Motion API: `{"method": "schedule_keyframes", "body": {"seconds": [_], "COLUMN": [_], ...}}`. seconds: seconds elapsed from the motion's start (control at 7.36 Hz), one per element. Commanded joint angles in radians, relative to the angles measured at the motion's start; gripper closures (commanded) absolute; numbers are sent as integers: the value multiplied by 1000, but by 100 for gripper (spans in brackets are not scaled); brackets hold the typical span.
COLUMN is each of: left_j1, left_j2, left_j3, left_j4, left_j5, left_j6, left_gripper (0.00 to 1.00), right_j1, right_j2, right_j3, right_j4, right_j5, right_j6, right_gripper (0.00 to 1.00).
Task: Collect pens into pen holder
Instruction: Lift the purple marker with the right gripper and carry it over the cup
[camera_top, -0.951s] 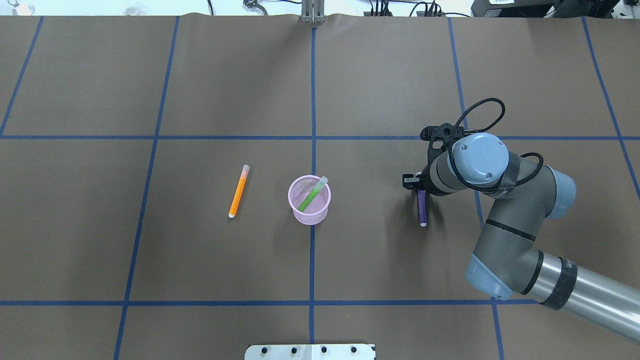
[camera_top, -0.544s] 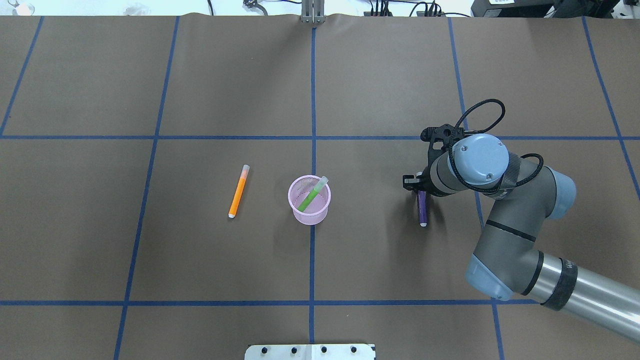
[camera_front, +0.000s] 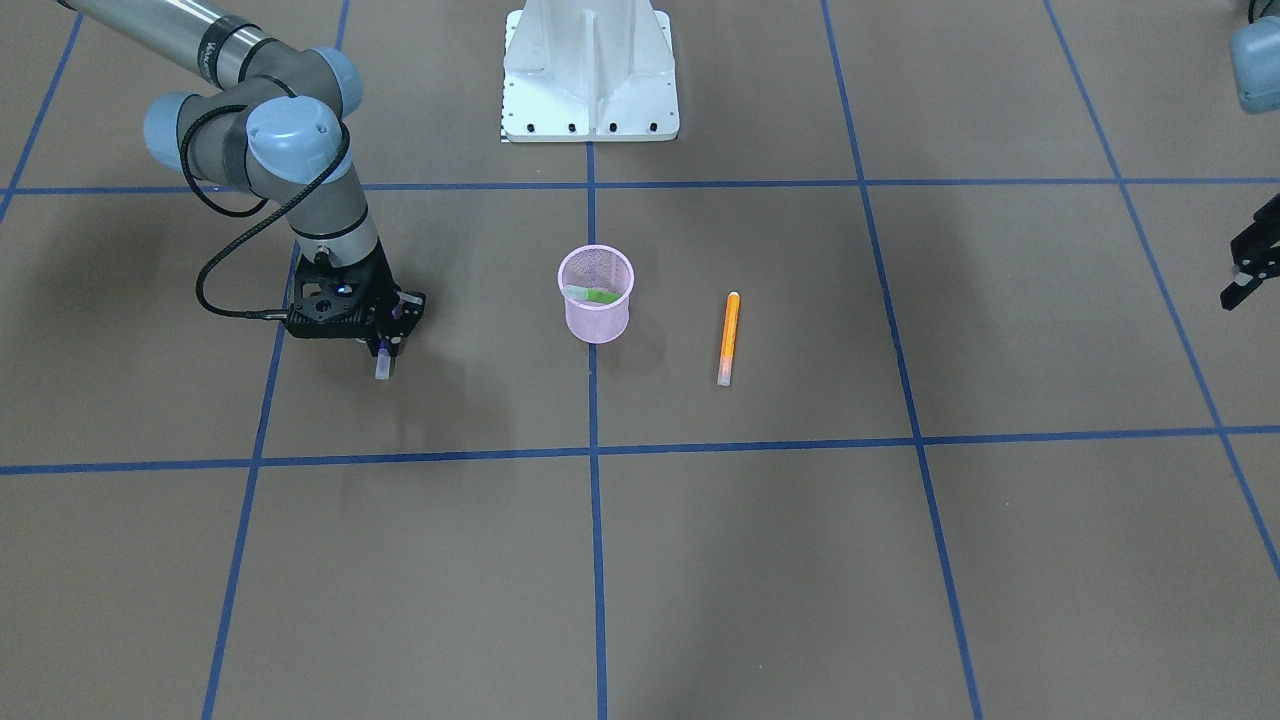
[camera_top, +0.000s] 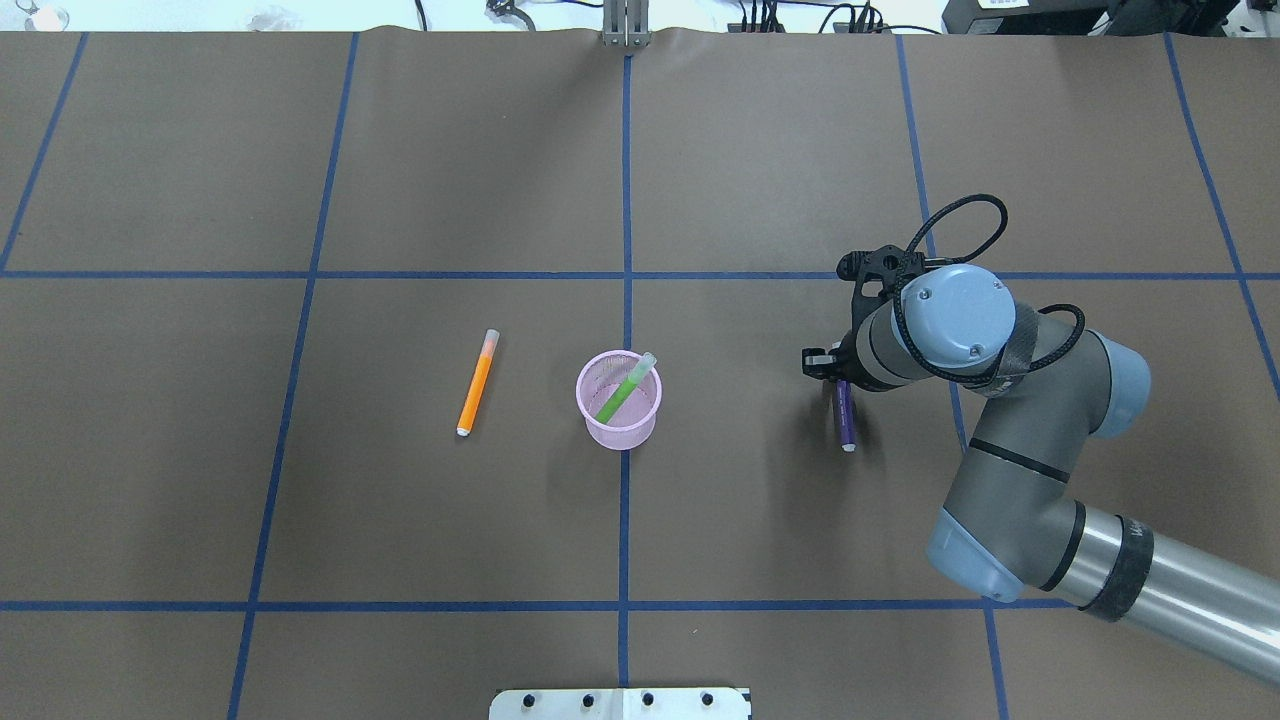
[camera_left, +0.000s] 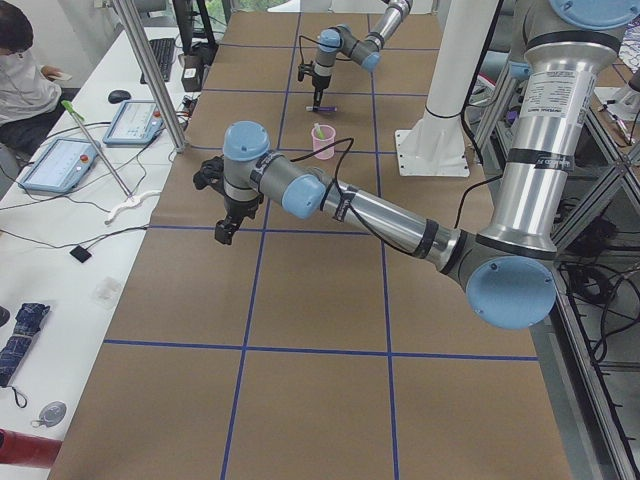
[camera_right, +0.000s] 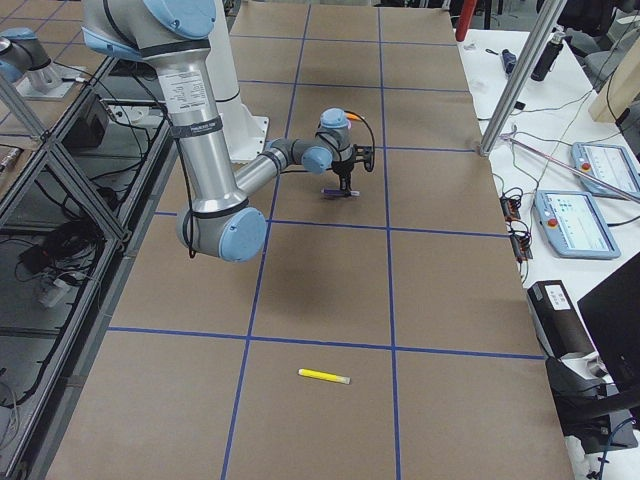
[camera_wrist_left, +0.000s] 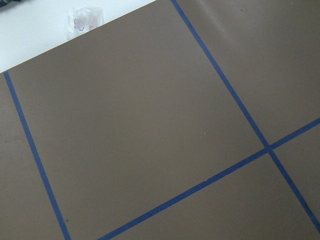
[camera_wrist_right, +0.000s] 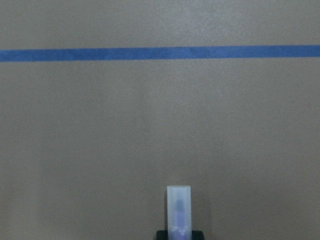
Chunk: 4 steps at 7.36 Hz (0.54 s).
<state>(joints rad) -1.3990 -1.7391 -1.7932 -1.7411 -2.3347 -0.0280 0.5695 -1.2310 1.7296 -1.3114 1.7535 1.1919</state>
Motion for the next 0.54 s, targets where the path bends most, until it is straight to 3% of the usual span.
{"method": "schedule_keyframes", "body": {"seconds": [0.0,0.41], "left_j1": [0,9], "left_j2": [-2,-13], "left_j3": [-2,-9], "left_j4": [-2,-3], "left_j5": [0,-2], "left_j6": [-3,-3], "left_gripper": [0,0], "right_j1": [4,-22], "right_j2": [27,103], "right_j3": [63,171], "right_j4": [-35,-35], "right_j5": [-128,-401], "right_j6": [-2,9], "right_gripper": [100,100]}}
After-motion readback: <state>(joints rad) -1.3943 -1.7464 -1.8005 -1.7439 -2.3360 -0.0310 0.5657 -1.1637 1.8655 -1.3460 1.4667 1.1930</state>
